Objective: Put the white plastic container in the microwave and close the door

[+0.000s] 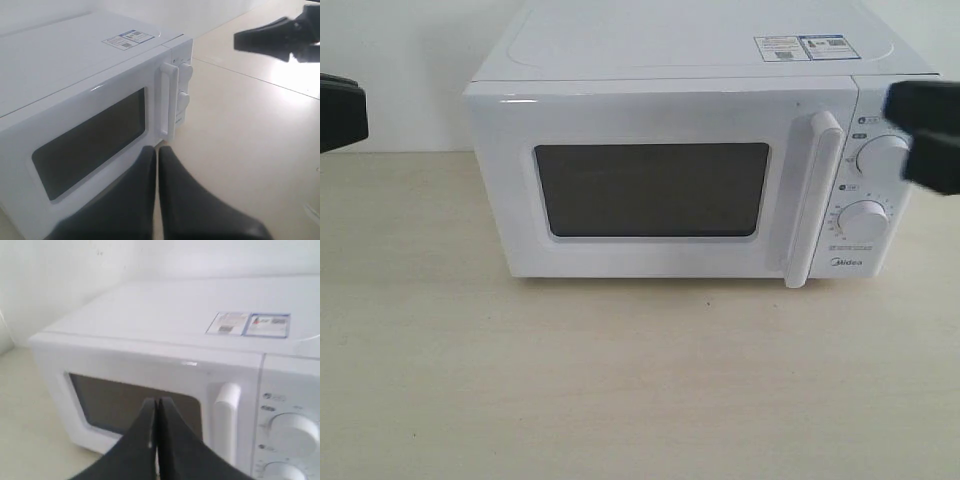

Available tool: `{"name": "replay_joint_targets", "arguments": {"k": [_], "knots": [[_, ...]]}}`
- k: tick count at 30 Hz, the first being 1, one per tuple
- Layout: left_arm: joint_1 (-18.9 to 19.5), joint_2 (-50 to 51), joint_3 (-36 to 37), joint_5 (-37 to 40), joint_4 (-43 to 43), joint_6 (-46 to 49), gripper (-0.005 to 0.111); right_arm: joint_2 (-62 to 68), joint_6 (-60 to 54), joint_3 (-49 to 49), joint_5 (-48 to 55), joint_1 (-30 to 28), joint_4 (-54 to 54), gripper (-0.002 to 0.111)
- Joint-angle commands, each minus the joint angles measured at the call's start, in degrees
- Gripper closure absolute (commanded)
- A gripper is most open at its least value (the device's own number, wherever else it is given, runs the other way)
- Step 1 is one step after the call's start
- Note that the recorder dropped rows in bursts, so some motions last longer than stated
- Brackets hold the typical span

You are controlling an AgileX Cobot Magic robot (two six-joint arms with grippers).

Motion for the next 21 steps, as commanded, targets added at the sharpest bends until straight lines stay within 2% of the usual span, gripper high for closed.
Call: {"name": "replay_joint_targets", "arguments": {"k": [1,8,21], "knots": [[-0.2,-0.3,0.5,0.0,-0.4,-0.5,0.103,-9.7,-1.0,0.2,7.8,-8.4,-0.2,0.109],[-0.2,-0.3,0.5,0.0,-0.4,-0.5,0.103,-21.8,-1.2,0.2,15.0,-16.2,-0.2,0.109],[-0.2,-0.3,0.5,0.0,-0.4,-0.5,0.103,-36.4,-1.3,0.2,20.6,-20.5,-2.6,0.109]]}}
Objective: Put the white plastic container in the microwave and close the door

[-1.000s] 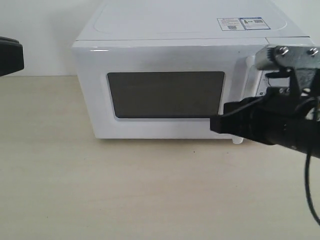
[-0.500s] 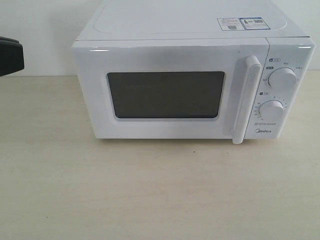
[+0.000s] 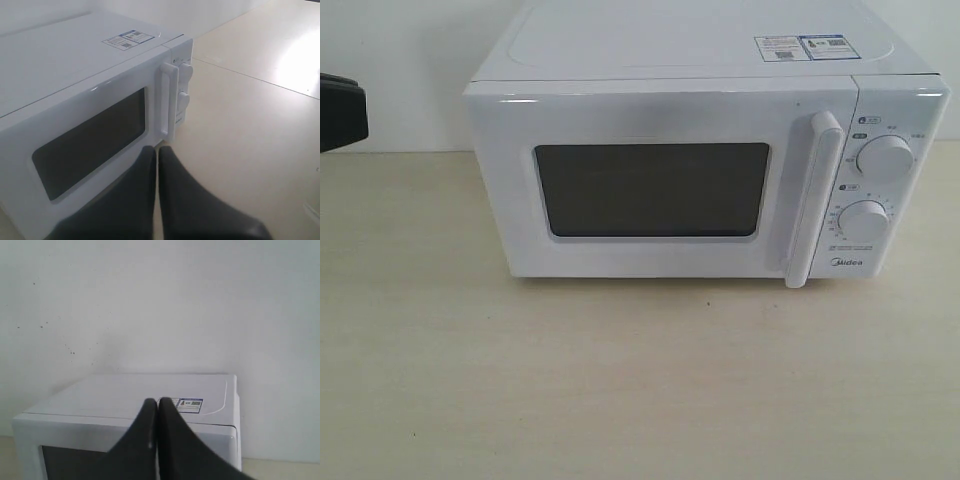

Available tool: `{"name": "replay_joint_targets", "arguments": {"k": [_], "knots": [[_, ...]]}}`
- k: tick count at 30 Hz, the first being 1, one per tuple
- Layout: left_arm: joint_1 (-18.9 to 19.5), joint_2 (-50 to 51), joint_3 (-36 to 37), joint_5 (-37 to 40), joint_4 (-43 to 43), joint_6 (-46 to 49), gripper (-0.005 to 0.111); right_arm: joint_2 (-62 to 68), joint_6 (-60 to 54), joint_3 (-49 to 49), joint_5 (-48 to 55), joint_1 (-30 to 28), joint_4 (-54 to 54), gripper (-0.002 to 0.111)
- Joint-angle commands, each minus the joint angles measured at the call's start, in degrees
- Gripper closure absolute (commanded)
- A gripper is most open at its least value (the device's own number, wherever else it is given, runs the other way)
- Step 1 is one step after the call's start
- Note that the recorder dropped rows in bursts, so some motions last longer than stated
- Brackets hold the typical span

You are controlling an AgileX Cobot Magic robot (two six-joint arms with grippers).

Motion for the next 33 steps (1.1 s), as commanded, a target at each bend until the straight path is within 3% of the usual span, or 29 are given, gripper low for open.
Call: {"name": "replay_joint_targets", "arguments": {"k": [1,16,33], "knots": [[-0.2,-0.3,0.5,0.2,-0.4,-0.5,0.103,-3.1,-0.6,0.3,2.8,-0.7,-2.9,0.109],[-0.2,-0.3,0.5,0.0,-0.4,-0.5,0.103,-8.9,-0.2,21.0,-13.4,-0.7,-2.1,0.109],[-0.2,-0.3,0.5,-0.3,-0.4,-0.5,0.103,-8.9,2.6,26.6,-15.8,-0.7,-1.0,0.109]]}}
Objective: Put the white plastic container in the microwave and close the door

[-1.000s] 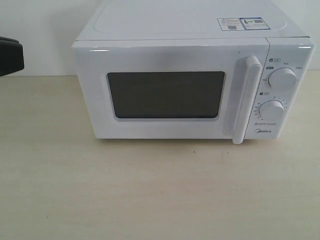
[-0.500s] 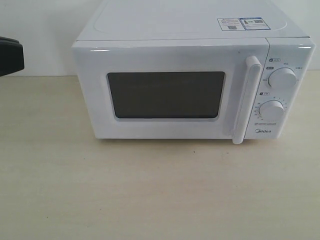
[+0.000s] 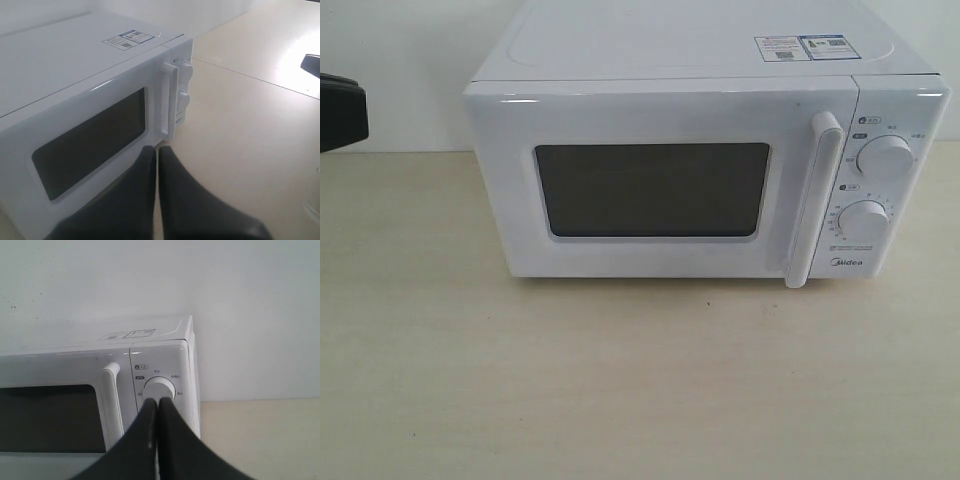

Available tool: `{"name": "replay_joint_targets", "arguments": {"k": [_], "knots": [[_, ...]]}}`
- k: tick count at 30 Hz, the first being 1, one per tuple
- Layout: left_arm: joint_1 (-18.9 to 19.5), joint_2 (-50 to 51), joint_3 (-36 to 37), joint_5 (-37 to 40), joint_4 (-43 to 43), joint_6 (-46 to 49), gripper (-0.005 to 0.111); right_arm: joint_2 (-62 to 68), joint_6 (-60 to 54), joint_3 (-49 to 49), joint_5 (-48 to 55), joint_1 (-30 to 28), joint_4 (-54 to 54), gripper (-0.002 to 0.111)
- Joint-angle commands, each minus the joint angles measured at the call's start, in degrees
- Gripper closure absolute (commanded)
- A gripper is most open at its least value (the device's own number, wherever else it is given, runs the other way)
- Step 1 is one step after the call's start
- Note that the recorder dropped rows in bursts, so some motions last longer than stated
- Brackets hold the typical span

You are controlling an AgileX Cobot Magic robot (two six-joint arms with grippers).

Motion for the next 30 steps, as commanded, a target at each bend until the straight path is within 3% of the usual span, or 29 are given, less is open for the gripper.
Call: {"name": "replay_joint_targets", "arguments": {"k": [1,5,11,24,30], "knots": [[-0.2,-0.3,0.5,-0.3,-0.4,-0.5,0.103,-0.3,2.0,1.3,-2.0,-0.1,0.7,0.109],[-0.2,-0.3,0.5,-0.3,-0.4,-0.5,0.103,-0.3,2.8,2.7,-5.0,-0.1,-2.4,0.109],[-0.2,-0.3,0.5,-0.3,-0.4,-0.5,0.103,-0.3,29.5,3.3,-3.4,-0.1,-31.0,0.109],[-0.2,-0.3,0.5,-0.3,-0.4,-0.5,0.103,-0.3,29.8,3.3,17.0,-0.1,-31.4,0.109],[-0.2,-0.3,0.5,-1.0,-0.4,-0.5,0.103,-0.3,29.8,3.3,17.4,-0.1,-32.4,0.109]]}}
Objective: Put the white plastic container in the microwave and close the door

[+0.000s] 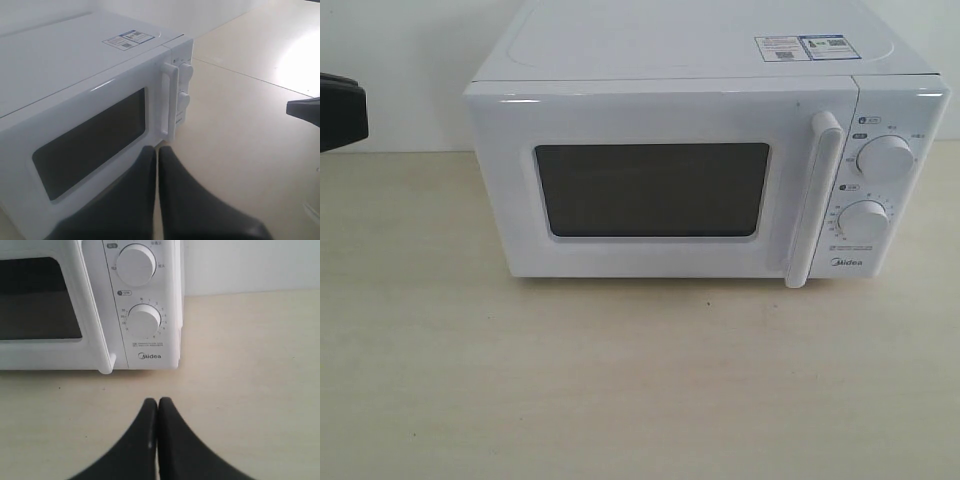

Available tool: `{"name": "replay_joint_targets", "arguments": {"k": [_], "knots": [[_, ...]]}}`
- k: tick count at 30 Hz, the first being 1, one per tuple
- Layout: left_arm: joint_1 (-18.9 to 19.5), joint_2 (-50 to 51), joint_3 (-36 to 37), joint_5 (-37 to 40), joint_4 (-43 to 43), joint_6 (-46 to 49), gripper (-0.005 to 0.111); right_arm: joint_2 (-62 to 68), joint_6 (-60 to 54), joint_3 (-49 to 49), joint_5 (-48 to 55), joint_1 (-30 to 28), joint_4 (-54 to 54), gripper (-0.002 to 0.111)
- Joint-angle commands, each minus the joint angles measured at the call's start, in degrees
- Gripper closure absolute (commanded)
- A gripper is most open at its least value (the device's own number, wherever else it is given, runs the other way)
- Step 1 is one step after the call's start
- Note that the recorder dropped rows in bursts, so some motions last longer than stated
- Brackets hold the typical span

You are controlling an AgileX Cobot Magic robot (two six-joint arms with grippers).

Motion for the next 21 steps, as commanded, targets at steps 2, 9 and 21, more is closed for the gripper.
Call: {"name": "replay_joint_targets", "arguments": {"k": [2,9,21], "knots": [[-0.2,-0.3,0.5,-1.0,-0.4,-0.5,0.103,-0.3,-1.5,0.0,0.2,-0.1,-2.5,0.109],[-0.2,-0.3,0.5,-1.0,-0.4,-0.5,0.103,-0.3,-2.1,0.0,1.3,-0.1,-2.5,0.109],[-0.2,-0.3,0.5,-1.0,-0.4,-0.5,0.103,-0.3,-2.1,0.0,1.3,-0.1,-2.5,0.109]]}}
